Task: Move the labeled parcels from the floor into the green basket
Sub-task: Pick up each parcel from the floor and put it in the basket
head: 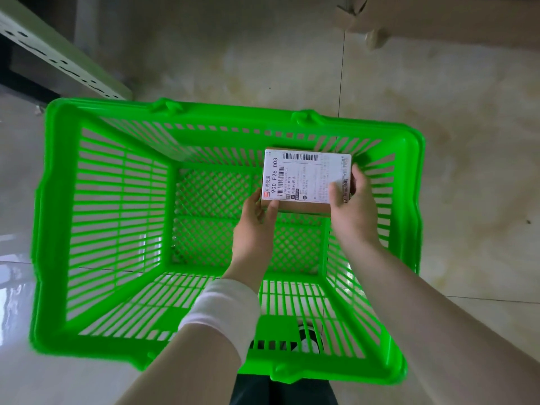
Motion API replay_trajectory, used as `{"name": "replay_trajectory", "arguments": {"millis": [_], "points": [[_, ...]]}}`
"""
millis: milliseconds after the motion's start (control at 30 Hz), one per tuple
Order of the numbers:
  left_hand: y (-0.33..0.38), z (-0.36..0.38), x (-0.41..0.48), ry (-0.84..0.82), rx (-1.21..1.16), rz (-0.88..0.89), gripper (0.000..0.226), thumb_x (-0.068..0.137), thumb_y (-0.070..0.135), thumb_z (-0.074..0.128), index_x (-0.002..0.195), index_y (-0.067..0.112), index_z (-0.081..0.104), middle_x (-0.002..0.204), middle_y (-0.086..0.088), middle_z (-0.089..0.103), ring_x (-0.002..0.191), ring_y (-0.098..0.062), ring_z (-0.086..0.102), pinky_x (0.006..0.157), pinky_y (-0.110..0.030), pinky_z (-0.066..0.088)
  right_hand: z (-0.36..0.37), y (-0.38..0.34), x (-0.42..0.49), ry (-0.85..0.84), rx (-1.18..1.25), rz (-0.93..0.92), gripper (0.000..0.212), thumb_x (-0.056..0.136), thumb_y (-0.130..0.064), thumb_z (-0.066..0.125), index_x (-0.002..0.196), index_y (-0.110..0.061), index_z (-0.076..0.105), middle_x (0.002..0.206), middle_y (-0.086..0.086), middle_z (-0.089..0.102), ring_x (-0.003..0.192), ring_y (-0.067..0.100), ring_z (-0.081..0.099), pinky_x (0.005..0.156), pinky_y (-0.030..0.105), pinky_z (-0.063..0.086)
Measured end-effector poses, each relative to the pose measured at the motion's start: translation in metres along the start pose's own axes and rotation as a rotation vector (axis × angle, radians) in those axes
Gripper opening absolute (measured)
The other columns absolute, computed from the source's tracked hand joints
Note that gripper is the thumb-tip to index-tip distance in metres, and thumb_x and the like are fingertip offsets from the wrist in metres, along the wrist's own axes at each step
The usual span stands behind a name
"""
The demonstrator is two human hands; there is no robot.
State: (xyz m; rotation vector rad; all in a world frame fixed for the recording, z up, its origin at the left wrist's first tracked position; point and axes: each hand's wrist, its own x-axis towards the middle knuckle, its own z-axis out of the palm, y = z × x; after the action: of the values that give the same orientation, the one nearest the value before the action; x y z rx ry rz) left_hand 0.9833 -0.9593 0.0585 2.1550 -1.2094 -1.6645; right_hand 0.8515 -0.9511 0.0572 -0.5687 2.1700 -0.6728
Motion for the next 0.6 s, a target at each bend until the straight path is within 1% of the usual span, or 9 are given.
{"name": "replay_trajectory", "arguments": {"millis": [67,133,233,267,333,400,467,533,600], "points": [[0.001,0.002,0.001,0.001,0.012,-0.003,0.048,0.095,0.037,0.042,0.141,0.024,0.034,0.136,0.003,0.054,0.122,-0.014,0.051,0.085,-0.019,0.031,0.0,0.001,0.001,-0.005,-0.041,-0.01,0.055,0.095,-0.02,0.049,0.147,-0.016,0.028,0.143,0.001,0.049,0.126,0.017,0.05,0.088,0.016,0.031],[0.0,0.003,0.001,-0.007,0.031,-0.006,0.05,0.095,0.038,0.041,0.142,0.024,0.031,0.139,0.002,0.052,0.126,-0.018,0.049,0.087,-0.02,0.031,0.0,0.0,0.002,0.004,-0.079,-0.019,0.058,0.095,-0.02,0.05,0.148,-0.015,0.026,0.146,0.002,0.045,0.129,0.018,0.048,0.097,0.02,0.034],[0.002,0.005,-0.003,-0.012,-0.003,-0.009,0.059,0.093,0.042,0.042,0.146,0.026,0.02,0.149,0.001,0.039,0.135,-0.021,0.04,0.105,-0.03,0.032,-0.004,-0.001,-0.002,0.009,-0.126,-0.038,0.069,0.091,-0.026,0.056,0.149,-0.014,0.021,0.152,0.004,0.036,0.137,0.02,0.04,0.11,0.032,0.031],[0.005,0.005,-0.008,0.009,-0.018,-0.01,0.063,0.093,0.043,0.042,0.148,0.027,0.015,0.153,-0.001,0.033,0.138,-0.021,0.036,0.109,-0.033,0.03,-0.008,-0.003,-0.007,0.004,-0.16,-0.053,0.072,0.09,-0.029,0.057,0.15,-0.013,0.02,0.154,0.004,0.032,0.14,0.02,0.034,0.112,0.031,0.027],[0.016,0.001,-0.026,0.068,-0.022,-0.001,0.067,0.092,0.045,0.041,0.149,0.026,0.01,0.156,-0.003,0.024,0.142,-0.021,0.03,0.112,-0.034,0.026,-0.018,-0.011,-0.025,0.002,-0.204,-0.097,0.074,0.089,-0.031,0.059,0.149,-0.011,0.021,0.156,0.005,0.028,0.143,0.019,0.028,0.112,0.027,0.022],[0.032,-0.004,-0.052,0.087,-0.024,0.037,0.067,0.093,0.044,0.041,0.149,0.023,0.011,0.157,-0.002,0.023,0.143,-0.018,0.026,0.111,-0.029,0.025,-0.032,-0.023,-0.051,0.007,-0.165,-0.123,0.073,0.088,-0.03,0.061,0.147,-0.008,0.025,0.154,0.008,0.032,0.141,0.02,0.031,0.11,0.023,0.022],[0.051,-0.009,-0.085,0.07,-0.016,0.06,0.063,0.094,0.041,0.04,0.148,0.022,0.015,0.156,0.001,0.026,0.142,-0.015,0.028,0.107,-0.023,0.026,-0.049,-0.037,-0.083,-0.009,-0.08,-0.092,0.071,0.087,-0.029,0.063,0.145,-0.007,0.03,0.151,0.009,0.037,0.139,0.02,0.034,0.109,0.022,0.024],[0.069,-0.014,-0.121,0.046,-0.039,0.073,0.057,0.095,0.037,0.04,0.147,0.02,0.022,0.153,0.001,0.032,0.139,-0.015,0.033,0.1,-0.018,0.026,-0.067,-0.051,-0.117,-0.031,0.04,-0.041,0.068,0.085,-0.027,0.065,0.143,-0.007,0.035,0.147,0.009,0.042,0.137,0.02,0.038,0.11,0.026,0.027],[0.087,-0.018,-0.157,0.013,-0.088,0.098,0.052,0.096,0.033,0.039,0.145,0.017,0.028,0.15,-0.003,0.037,0.137,-0.016,0.037,0.101,-0.019,0.027,-0.087,-0.067,-0.149,-0.031,0.17,0.019,0.062,0.085,-0.024,0.066,0.139,-0.007,0.04,0.143,0.008,0.047,0.134,0.019,0.042,0.111,0.03,0.031]]}}
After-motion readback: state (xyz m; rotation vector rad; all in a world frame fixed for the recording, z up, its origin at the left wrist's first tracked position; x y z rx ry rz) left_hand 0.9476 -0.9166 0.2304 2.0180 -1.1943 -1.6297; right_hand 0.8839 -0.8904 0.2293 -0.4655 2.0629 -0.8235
